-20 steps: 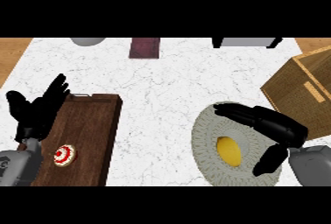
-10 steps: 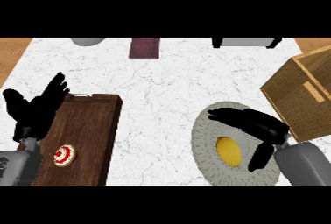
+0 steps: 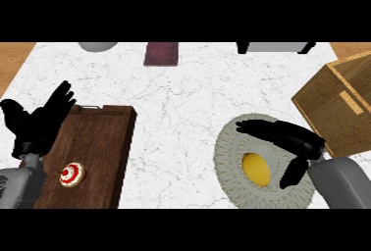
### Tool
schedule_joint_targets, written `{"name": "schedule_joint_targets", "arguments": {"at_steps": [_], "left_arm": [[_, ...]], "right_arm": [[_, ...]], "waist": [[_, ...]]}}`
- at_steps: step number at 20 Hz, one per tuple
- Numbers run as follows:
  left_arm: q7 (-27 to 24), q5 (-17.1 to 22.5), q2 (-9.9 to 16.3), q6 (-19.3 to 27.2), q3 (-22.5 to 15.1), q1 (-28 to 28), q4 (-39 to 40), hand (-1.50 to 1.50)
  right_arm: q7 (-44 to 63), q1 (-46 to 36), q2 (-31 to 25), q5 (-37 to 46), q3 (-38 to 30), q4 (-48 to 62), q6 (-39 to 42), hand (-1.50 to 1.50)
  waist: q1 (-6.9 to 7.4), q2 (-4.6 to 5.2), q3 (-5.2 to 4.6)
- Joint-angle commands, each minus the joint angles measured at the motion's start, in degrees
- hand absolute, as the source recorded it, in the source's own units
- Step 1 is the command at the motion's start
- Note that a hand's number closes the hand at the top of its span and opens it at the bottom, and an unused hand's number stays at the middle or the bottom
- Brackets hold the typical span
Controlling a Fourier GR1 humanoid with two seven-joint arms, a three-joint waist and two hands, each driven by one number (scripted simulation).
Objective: Pick the lemon from the placemat and place it in the basket
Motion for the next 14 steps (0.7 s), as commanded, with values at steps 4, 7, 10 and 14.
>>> {"name": "schedule_joint_targets", "arguments": {"at_steps": [4,7,10,14], "left_arm": [[-2.9,-3.3,-3.1,0.7,-1.2,2.9,-1.4,0.00],[0.4,-3.0,-2.4,0.6,0.4,-0.3,-0.5,0.00],[-2.4,-2.4,-2.1,-1.8,2.5,2.5,-0.5,0.00],[0.7,-1.1,-1.3,-4.0,4.2,1.8,-1.8,0.00]], "right_arm": [[-5.5,1.6,0.1,0.6,1.8,0.5,0.9,-1.50],[-9.5,5.8,-3.0,1.7,2.3,-0.6,-1.9,-1.50],[-4.7,5.0,1.3,4.7,3.3,0.7,-4.7,-1.50],[-2.6,5.7,2.3,8.0,3.6,0.3,-6.7,-1.50]], "waist": [[0.03,-0.06,-0.01],[-0.18,-0.06,0.00],[-0.03,-0.04,-0.01],[-0.01,-0.05,-0.01]]}}
